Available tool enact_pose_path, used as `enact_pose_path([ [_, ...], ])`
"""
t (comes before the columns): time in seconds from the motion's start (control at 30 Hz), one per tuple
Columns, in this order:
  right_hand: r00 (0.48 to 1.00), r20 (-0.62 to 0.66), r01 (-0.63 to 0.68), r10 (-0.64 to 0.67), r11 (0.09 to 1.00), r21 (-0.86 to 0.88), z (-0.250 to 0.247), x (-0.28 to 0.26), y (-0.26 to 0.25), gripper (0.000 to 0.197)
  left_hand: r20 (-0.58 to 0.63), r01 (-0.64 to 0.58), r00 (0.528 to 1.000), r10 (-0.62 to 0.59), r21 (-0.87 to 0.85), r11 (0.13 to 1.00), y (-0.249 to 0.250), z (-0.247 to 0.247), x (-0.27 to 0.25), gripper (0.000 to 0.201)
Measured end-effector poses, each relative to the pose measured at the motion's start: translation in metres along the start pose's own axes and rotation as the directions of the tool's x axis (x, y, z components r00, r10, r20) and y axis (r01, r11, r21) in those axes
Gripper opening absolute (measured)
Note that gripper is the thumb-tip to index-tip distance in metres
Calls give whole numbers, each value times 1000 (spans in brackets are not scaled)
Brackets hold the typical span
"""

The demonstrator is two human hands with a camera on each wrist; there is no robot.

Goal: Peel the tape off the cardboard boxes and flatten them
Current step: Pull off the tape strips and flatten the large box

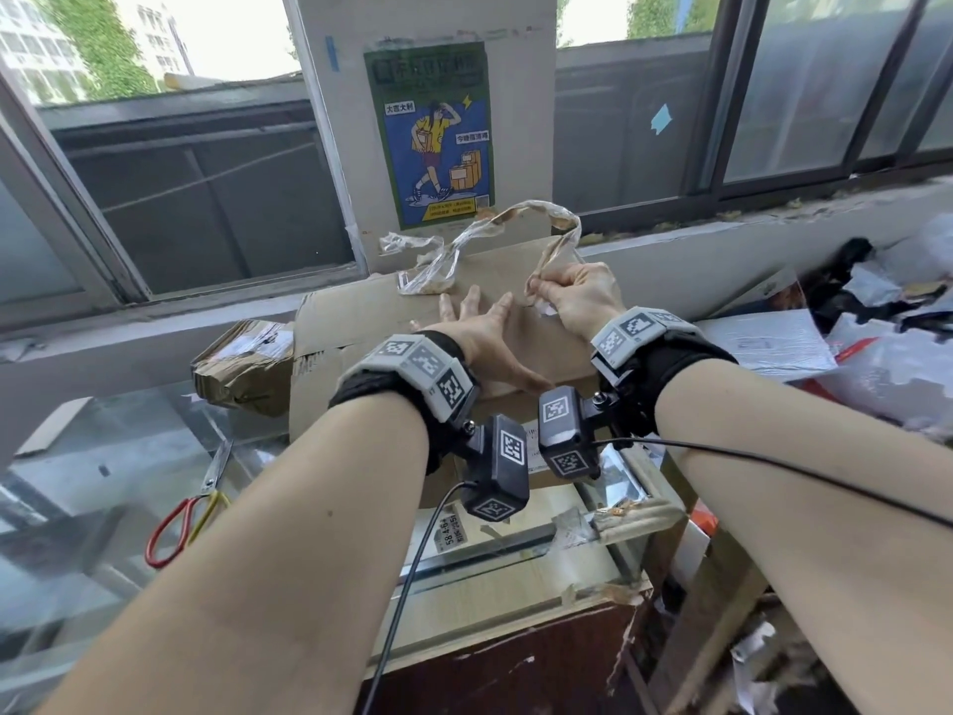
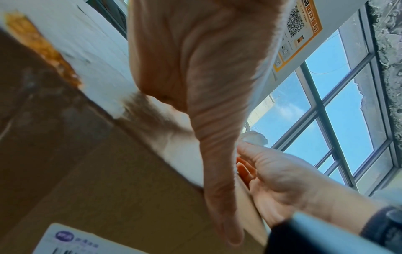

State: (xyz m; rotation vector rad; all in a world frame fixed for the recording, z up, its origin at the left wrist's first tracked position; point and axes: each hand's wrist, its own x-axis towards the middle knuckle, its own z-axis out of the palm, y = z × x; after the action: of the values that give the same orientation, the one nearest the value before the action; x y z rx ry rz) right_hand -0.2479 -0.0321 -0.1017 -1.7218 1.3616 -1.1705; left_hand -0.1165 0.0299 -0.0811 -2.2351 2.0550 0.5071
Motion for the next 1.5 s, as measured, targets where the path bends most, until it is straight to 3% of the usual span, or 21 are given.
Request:
enact_pose_path([
  [0.13, 999, -5, -48, 49, 989, 140, -3, 0, 0, 13, 8, -2, 1000, 1, 11, 1000, 0, -1, 2, 125],
  [0.6, 988, -81, -96, 130, 936, 339, -4, 2, 4, 17, 11, -7, 1000, 7, 6, 1000, 2, -2, 0, 124],
  [0.8, 986, -71, -116, 150, 930, 349, -8, 2, 7, 13, -6, -21, 1000, 21, -8, 1000, 1, 1, 0, 121],
  [0.93, 985, -83, -110, 152, 918, 381, -9, 4, 11, 25, 5, -27, 1000, 27, 20, 999, 2, 1, 0, 118],
  [1.23, 976, -98, -114, 192, 846, 521, -10, 6, 13, 15, 14, -28, 1000, 28, 29, 999, 1, 0, 1, 116],
  [1.5, 962, -122, -123, 244, 788, 603, -11, 8, 14, 19, 22, -27, 999, 27, 32, 999, 2, -1, 1, 115],
])
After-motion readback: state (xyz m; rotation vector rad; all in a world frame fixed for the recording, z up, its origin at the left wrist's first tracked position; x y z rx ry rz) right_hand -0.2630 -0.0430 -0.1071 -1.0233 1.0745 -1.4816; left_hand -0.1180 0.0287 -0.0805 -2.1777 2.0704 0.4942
